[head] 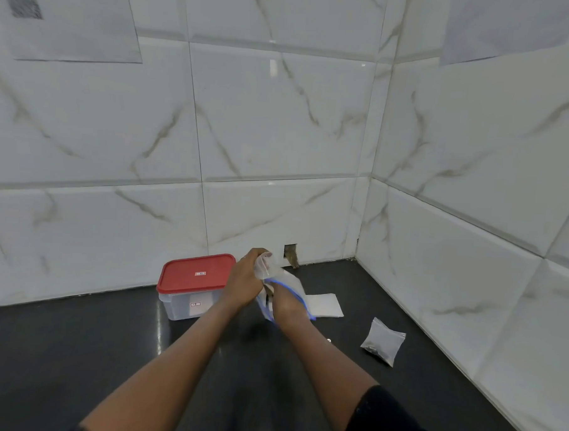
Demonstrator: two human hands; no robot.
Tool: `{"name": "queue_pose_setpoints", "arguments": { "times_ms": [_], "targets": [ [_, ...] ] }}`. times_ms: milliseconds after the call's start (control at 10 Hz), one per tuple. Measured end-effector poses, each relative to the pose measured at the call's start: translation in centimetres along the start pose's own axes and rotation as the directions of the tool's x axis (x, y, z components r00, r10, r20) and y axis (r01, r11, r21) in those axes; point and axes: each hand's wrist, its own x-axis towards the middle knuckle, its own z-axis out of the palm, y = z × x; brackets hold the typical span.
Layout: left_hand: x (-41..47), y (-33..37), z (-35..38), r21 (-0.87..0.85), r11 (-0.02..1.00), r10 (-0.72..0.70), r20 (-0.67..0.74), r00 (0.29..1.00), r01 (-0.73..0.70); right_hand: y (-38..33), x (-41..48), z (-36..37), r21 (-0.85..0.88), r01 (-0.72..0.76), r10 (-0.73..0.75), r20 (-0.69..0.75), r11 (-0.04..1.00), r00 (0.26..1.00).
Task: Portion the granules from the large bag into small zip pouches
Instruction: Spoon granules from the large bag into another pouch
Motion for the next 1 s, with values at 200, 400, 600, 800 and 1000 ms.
{"name": "queue_pose_setpoints", "arguments": {
  "times_ms": [200,400,600,800,1000],
  "targets": [
    [-1.4,-1.2,1.0,0.130,0.989,-0.081,0.125,0.989,0.065,1.6,-0.9,0.7,0.254,-0.147,0.128,0.088,0.956,0.988],
    [-2.2,-2.2,1.1,0.204,0.972,-0.164,0.230,0.959,0.118,3.0,-1.0,1.6,-0.346,0.169,-0.109,0.188,0.923,0.976],
    [-3.4,-2.5,1.5,0.103,0.985,-0.151,0.100,0.983,0.141,2.0,-1.6,1.6,-0.345,0.058,0.053,0.304,0.937,0.951],
    [-3.5,-2.4,2.0,0.124,0.981,-0.159,0.096,0.983,0.146,2.1,-2.7,1.7,-0.476,0.109,0.069,0.340,0.873,0.938],
    [-3.9,-2.3,1.5,0.123,0.982,-0.153,0.081,0.985,0.142,3.0,-3.9,2.1,-0.452,0.291,-0.175,0.281,0.843,0.944]
  ]
}}
